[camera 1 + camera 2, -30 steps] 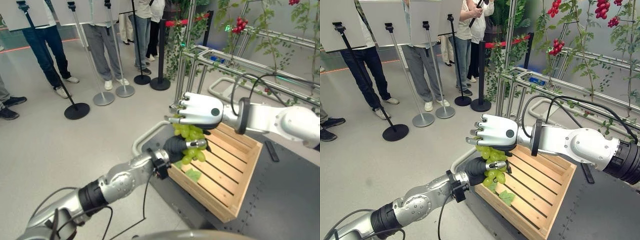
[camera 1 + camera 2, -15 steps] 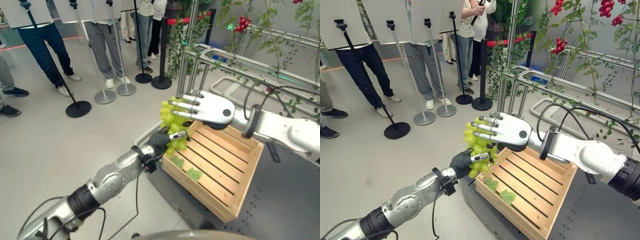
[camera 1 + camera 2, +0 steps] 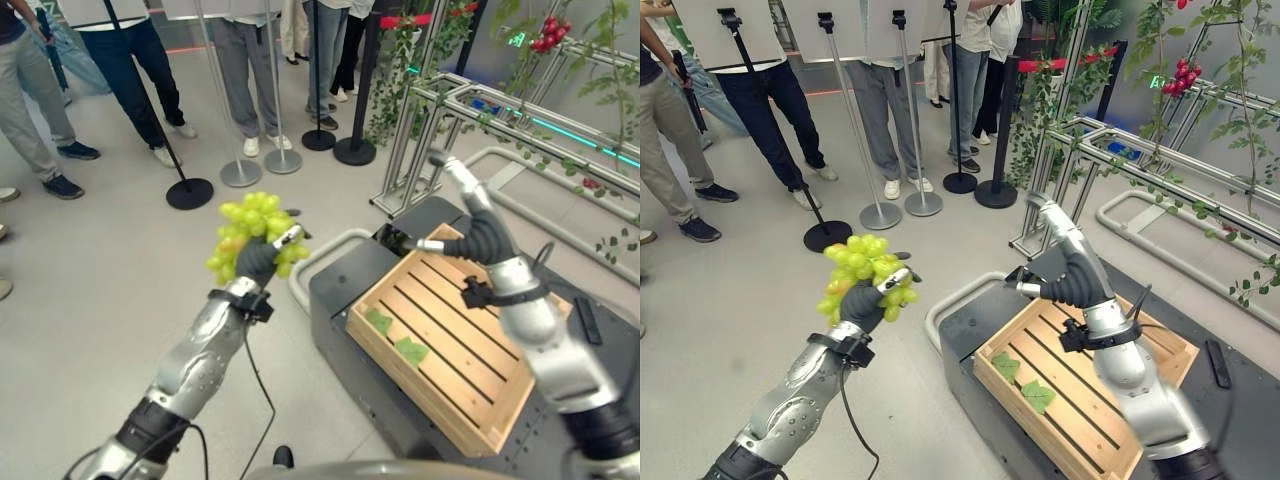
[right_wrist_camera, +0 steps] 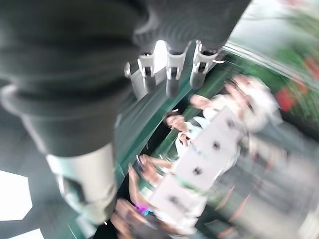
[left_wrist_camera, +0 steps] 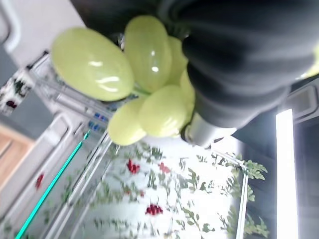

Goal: Pick up the fruits from the basket on one side to the basket on the other side

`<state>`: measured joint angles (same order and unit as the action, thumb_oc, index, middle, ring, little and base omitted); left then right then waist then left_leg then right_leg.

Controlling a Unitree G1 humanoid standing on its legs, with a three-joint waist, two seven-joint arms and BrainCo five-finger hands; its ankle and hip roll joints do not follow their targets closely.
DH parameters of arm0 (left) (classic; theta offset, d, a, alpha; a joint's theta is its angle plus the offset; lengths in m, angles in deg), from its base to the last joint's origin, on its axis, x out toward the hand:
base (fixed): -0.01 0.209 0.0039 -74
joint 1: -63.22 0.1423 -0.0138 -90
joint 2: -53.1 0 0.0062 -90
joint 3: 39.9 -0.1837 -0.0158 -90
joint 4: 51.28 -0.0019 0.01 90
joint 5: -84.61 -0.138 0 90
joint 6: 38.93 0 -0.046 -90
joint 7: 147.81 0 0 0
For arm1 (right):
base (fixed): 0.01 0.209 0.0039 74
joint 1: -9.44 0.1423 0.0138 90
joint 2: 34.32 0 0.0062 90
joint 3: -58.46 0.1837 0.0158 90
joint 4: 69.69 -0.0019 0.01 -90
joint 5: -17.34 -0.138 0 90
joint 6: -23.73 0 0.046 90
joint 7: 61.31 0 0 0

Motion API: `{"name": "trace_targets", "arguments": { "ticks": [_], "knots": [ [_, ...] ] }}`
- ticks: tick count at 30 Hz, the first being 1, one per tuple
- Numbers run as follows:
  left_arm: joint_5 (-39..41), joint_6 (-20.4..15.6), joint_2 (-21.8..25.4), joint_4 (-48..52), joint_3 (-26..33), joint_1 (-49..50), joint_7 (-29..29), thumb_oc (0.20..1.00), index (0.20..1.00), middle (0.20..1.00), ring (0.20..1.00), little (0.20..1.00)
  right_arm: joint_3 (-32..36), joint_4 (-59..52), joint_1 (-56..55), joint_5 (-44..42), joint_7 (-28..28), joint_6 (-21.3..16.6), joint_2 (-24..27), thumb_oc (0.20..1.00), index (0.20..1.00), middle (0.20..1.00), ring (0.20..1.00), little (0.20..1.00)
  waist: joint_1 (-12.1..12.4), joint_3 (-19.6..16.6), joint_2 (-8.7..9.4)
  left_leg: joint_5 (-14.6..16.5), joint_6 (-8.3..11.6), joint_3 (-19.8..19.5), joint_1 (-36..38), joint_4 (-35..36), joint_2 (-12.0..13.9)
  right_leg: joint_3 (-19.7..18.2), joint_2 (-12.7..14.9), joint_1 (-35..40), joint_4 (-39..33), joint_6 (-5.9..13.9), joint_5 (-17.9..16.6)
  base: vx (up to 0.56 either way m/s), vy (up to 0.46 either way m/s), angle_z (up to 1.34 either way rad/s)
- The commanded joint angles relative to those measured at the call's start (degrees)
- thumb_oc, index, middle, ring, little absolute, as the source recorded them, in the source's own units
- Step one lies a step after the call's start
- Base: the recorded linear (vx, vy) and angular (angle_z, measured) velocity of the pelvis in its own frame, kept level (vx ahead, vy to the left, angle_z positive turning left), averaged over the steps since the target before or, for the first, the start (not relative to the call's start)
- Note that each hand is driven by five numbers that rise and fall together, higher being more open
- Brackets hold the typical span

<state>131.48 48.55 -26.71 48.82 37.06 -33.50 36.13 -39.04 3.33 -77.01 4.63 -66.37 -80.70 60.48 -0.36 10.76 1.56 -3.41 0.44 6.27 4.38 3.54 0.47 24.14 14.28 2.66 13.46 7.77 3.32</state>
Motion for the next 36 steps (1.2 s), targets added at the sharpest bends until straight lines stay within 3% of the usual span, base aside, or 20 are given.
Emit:
{"name": "trace_targets", "arguments": {
  "ticks": [1, 3, 4, 7, 12, 13, 16, 21, 22, 23, 24, 25, 26, 28, 29, 30, 31, 33, 35, 36],
  "knots": [
    [-8.1, -8.6, 1.3, 5.1, 4.2, -1.5, 0.2, 0.200, 0.200, 0.200, 0.200, 0.200, 0.4, 0.3, 0.0, -14.5, 4.1, -3.5, -0.2, 1.000, 1.000, 1.000, 1.000, 1.000, 0.2, -2.6, 1.13, 3.9, -3.33, -4.8, 1.6, 0.8, -1.5, -11.0, -6.2, -5.8, 9.1, 2.39, -0.2, 0.00, -0.028, 0.55],
    [-10.1, -9.4, 1.3, 6.1, 4.3, -1.6, -0.4, 0.200, 0.200, 0.200, 0.200, 0.200, 1.7, 0.9, -2.9, -18.8, 5.5, -4.0, -1.2, 1.000, 1.000, 1.000, 1.000, 1.000, -1.2, -3.3, 1.34, 2.8, -2.80, -8.2, 0.1, 0.4, -2.1, -19.7, -13.8, -5.8, 4.2, 1.02, 3.8, 0.00, -0.038, 0.95],
    [-11.8, -9.8, 1.1, 5.9, 4.2, -2.3, -0.1, 0.200, 0.200, 0.200, 0.200, 0.200, 1.4, 1.7, -4.2, -20.3, 5.2, -4.2, -2.0, 1.000, 1.000, 1.000, 1.000, 1.000, -1.2, -3.3, 1.59, 2.3, -2.53, -10.7, -1.6, -0.8, -3.1, -22.2, -15.0, -5.3, 2.1, -0.35, 3.8, -0.03, -0.047, 1.43],
    [-16.5, -10.8, 1.3, 7.5, 7.6, 0.3, -0.6, 0.200, 0.200, 0.200, 0.200, 0.200, 1.4, 4.7, -6.6, -17.2, 6.0, -3.3, -2.1, 1.000, 1.000, 1.000, 1.000, 1.000, 0.9, -4.1, 1.47, 0.0, -0.61, -16.9, -3.0, -0.1, -4.2, -16.4, -14.2, -1.1, -3.3, -2.66, 4.1, -0.06, -0.138, 1.69],
    [-20.5, -12.5, 3.2, 8.4, 14.7, 5.1, 0.6, 0.200, 0.200, 0.200, 0.200, 0.200, 1.4, 8.7, -7.7, -14.2, 5.1, -2.6, -1.7, 1.000, 1.000, 1.000, 1.000, 1.000, 3.4, -3.5, 0.58, -2.6, 3.48, -20.6, -8.1, -2.9, -4.9, -9.7, -13.8, 1.6, -9.1, -3.46, 4.0, -0.14, -0.128, 1.36],
    [-20.9, -12.8, 2.9, 8.6, 15.4, 5.4, 1.0, 0.200, 0.200, 0.200, 0.200, 0.200, 1.3, 8.5, -7.8, -14.8, 5.5, -2.7, -1.6, 1.000, 1.000, 1.000, 1.000, 1.000, 3.5, -2.4, 0.52, -2.8, 4.29, -17.8, -9.8, -4.3, -4.2, -8.0, -13.2, 2.1, -9.5, -3.57, 4.2, -0.26, 0.045, 1.18],
    [-21.3, -12.6, 1.3, 8.6, 16.6, 5.6, 0.8, 0.200, 0.200, 0.200, 0.200, 0.200, 2.4, 7.6, -7.2, -12.4, 5.1, -2.7, -0.6, 1.000, 1.000, 1.000, 1.000, 1.000, 2.6, -1.2, 0.45, -1.9, 3.42, 1.1, -13.2, -9.4, 2.6, -0.9, -10.6, 2.0, -10.9, -3.60, 2.8, -0.24, 0.052, 2.21],
    [-23.3, -12.7, 0.1, 6.8, 15.2, 6.7, 1.3, 0.200, 0.200, 0.200, 0.200, 0.200, 2.6, 8.1, -9.8, -13.0, 5.0, -3.1, -2.4, 1.000, 1.000, 1.000, 1.000, 1.000, 3.0, -1.8, 0.97, -0.6, 5.70, 3.7, -11.5, -9.7, 7.2, 5.7, -8.7, 5.8, -13.0, -4.03, 3.2, -0.02, 0.071, 1.46],
    [-24.5, -12.6, 0.2, 6.5, 15.6, 6.7, 1.6, 0.200, 0.200, 0.200, 0.200, 0.200, 2.9, 8.0, -10.0, -12.7, 5.2, -3.1, -2.3, 1.000, 1.000, 1.000, 1.000, 1.000, 3.0, -2.0, 0.91, -1.9, 6.23, 6.1, -11.0, -8.8, 9.8, 7.2, -8.5, 6.1, -12.8, -4.14, 3.3, 0.03, 0.245, 1.85],
    [-26.0, -12.4, 0.5, 5.8, 15.7, 6.2, 2.2, 0.200, 0.200, 0.200, 0.200, 0.200, 3.0, 8.6, -9.2, -12.1, 5.1, -3.1, -1.6, 1.000, 1.000, 1.000, 1.000, 1.000, 2.7, -2.5, 0.50, -4.9, 7.42, 12.4, -10.9, -6.3, 14.4, 10.8, -8.1, 6.8, -12.6, -3.91, 3.4, 0.03, 0.208, 1.25],
    [-26.1, -12.4, 0.4, 5.8, 15.7, 6.1, 2.2, 0.200, 0.200, 0.200, 0.200, 0.200, 3.0, 8.8, -9.0, -12.1, 5.1, -3.2, -1.6, 1.000, 1.000, 1.000, 1.000, 1.000, 2.6, -2.5, 0.44, -5.2, 7.53, 12.3, -10.8, -6.0, 14.4, 10.9, -8.2, 6.8, -12.6, -3.95, 3.4, 0.03, 0.197, 1.55],
    [-26.1, -12.5, 0.4, 5.0, 15.3, 5.4, 2.5, 0.200, 0.200, 0.200, 0.200, 0.200, 3.0, 9.1, -8.5, -11.9, 4.6, -3.5, -1.5, 1.000, 1.000, 1.000, 1.000, 1.000, 2.3, -2.7, 0.17, -6.3, 7.91, 14.8, -10.7, -4.8, 16.0, 12.0, -8.1, 6.9, -12.8, -3.79, 3.2, 0.07, 0.253, 1.67],
    [-26.8, -12.6, 0.5, 4.1, 14.8, 4.5, 3.1, 0.200, 0.200, 0.200, 0.200, 0.200, 2.7, 9.0, -7.3, -12.0, 4.0, -3.8, -1.0, 1.000, 1.000, 1.000, 1.000, 1.000, 2.0, -2.9, -0.36, -8.2, 8.63, 20.2, -11.0, -3.6, 19.3, 14.1, -7.5, 7.6, -13.1, -3.32, 2.9, 0.07, 0.258, 1.62],
    [-26.5, -12.8, 0.5, 3.8, 14.5, 4.1, 3.0, 0.200, 0.200, 0.200, 0.200, 0.200, 2.5, 9.6, -6.7, -11.8, 3.7, -3.9, -0.8, 1.000, 1.000, 1.000, 1.000, 1.000, 2.2, -3.0, -0.72, -8.9, 8.80, 20.6, -10.6, -2.9, 19.4, 14.6, -7.3, 7.7, -13.1, -3.25, 2.7, 0.16, 0.269, 1.24],
    [-26.6, -13.0, 0.5, 4.1, 15.0, 4.8, 2.8, 0.200, 0.200, 0.200, 0.200, 0.200, 2.2, 9.9, -6.1, -11.7, 3.9, -3.6, -1.0, 1.000, 1.000, 1.000, 1.000, 1.000, 4.0, -3.6, -1.16, -8.8, 8.38, 19.9, -10.8, -2.3, 18.3, 15.9, -6.5, 9.4, -13.2, -2.65, 2.8, 0.22, 0.287, 0.98],
    [-26.6, -13.0, 0.6, 4.1, 15.0, 4.9, 2.8, 0.200, 0.200, 0.200, 0.200, 0.200, 2.2, 10.0, -6.1, -11.7, 3.9, -3.7, -1.0, 1.000, 1.000, 1.000, 1.000, 1.000, 3.7, -3.7, -1.07, -8.8, 8.25, 19.6, -10.8, -2.1, 18.0, 16.3, -6.3, 9.5, -13.2, -2.45, 2.7, 0.35, 0.391, 0.60],
    [-27.1, -13.3, 0.8, 4.7, 15.7, 5.4, 2.9, 0.200, 0.200, 0.200, 0.200, 0.200, 1.6, 10.3, -5.2, -11.9, 4.3, -3.4, -1.4, 1.000, 1.000, 1.000, 1.000, 1.000, 5.4, -3.8, -0.96, -7.9, 7.35, 17.7, -11.8, -3.0, 15.6, 15.9, -5.1, 10.5, -12.6, -2.24, 2.9, 0.26, 0.292, 0.57],
    [-27.2, -13.4, 0.9, 4.9, 15.9, 5.4, 3.0, 0.200, 0.200, 0.200, 0.200, 0.200, 1.2, 11.0, -4.4, -12.2, 4.4, -3.5, -2.0, 1.000, 1.000, 1.000, 1.000, 1.000, 6.0, -3.8, -0.37, -7.0, 6.71, 17.1, -12.5, -4.1, 14.3, 16.4, -3.9, 11.0, -11.9, -1.74, 2.9, 0.27, 0.302, 0.55],
    [-28.2, -13.8, 1.3, 5.9, 15.8, 4.6, 3.2, 0.200, 0.200, 0.200, 0.200, 0.200, 0.2, 11.5, -2.6, -12.1, 4.7, -3.4, -3.0, 1.000, 1.000, 1.000, 1.000, 1.000, 7.9, -3.7, 1.08, -2.0, 3.02, 15.9, -13.6, -7.1, 9.1, 17.2, 1.8, 11.2, -5.3, 0.27, -0.1, 0.29, 0.353, 0.46],
    [-28.3, -13.8, 1.3, 5.9, 15.8, 4.6, 3.2, 0.200, 0.200, 0.200, 0.200, 0.200, 0.2, 11.4, -2.6, -12.1, 4.7, -3.3, -3.1, 1.000, 1.000, 1.000, 1.000, 1.000, 7.7, -3.7, 1.32, -1.5, 2.62, 16.0, -13.6, -7.2, 8.5, 17.3, 2.5, 11.0, -4.6, 0.79, -0.1, 0.27, 0.337, 0.44]
  ]
}}
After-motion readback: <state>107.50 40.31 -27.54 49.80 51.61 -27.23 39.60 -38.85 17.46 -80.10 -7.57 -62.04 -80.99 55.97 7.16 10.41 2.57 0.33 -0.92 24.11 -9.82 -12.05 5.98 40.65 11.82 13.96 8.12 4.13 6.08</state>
